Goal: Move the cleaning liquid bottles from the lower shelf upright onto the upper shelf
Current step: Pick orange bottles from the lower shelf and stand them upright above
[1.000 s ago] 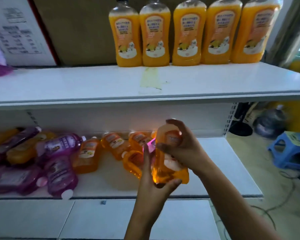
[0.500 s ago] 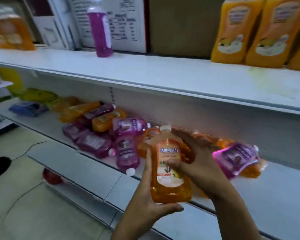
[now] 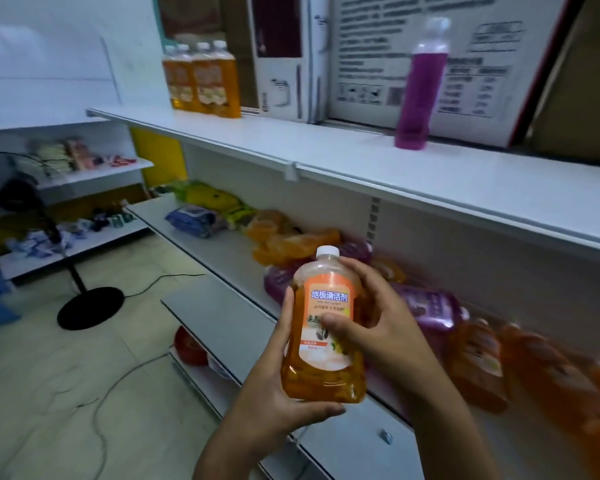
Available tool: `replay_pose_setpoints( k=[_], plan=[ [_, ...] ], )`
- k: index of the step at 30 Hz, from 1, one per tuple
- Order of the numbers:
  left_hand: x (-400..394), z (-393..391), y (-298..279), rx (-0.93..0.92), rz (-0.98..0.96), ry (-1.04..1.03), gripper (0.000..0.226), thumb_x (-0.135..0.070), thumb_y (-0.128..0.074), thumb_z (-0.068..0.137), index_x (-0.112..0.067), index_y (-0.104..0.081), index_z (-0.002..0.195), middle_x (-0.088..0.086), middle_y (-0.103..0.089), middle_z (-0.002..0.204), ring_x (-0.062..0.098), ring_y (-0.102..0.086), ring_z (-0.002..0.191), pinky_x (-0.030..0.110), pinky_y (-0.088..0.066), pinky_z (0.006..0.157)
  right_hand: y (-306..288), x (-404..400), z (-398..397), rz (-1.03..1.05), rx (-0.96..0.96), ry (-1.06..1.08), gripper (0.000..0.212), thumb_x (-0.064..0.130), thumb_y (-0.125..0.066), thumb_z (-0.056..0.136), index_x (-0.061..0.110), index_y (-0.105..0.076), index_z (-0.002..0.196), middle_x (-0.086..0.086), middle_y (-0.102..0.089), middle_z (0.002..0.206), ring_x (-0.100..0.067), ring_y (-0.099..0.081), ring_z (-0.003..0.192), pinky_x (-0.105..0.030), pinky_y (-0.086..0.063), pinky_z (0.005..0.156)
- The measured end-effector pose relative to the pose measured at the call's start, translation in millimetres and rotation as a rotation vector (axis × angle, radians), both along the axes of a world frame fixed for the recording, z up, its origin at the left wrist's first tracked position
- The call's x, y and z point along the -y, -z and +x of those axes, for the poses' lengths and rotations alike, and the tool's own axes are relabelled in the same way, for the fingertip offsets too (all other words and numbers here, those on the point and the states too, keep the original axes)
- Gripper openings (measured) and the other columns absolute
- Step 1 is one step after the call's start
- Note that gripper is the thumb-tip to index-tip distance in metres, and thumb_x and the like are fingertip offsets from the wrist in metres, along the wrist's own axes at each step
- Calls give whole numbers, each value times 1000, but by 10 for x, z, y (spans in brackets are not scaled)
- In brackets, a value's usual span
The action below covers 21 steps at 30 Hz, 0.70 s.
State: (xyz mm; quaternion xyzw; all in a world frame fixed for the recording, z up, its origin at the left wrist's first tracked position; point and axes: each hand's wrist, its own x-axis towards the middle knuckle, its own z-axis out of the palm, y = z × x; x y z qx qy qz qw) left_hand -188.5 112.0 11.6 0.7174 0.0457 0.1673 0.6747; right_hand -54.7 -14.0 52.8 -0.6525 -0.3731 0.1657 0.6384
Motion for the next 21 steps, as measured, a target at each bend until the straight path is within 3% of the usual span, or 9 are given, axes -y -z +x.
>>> replay_pose_setpoints(
  k=[6,12,16,21],
  plan=[
    [-753,-227,95,-34,-43,-85,121,-37,-96,57,-78,-12,134,-40,-47,131,5,-57,124,36,-57,92,-1,-876,-126,-26,13,-79,70,31,-84,72,42,-52,134,23,-64,118,-9,-68,106,-30,-61,77],
    [-1382,-242,270,-21,-74,-176,120,-33,-96,58,-76,-15,135,-36,-48,134,8,-58,125,39,-57,93,128,-1642,-71,-67,19,-153,71,38,-82,70,46,-51,133,29,-61,117,-5,-67,107,-30,-61,79],
    [-1870,-159,389,-17,-78,-240,123,-29,-97,58,-74,-14,137,-40,-46,133,2,-58,122,31,-58,87,218,-2218,103,-100,1,-211,71,31,-84,75,45,-49,136,15,-59,129,-11,-66,110,-34,-62,81],
    [-2766,95,422,-3,-48,-311,126,-28,-98,57,-72,-13,140,-37,-46,136,4,-58,123,27,-58,84,262,-3203,392,-76,-5,-277,71,24,-85,78,47,-50,135,25,-59,119,1,-65,105,-24,-60,73]
  ],
)
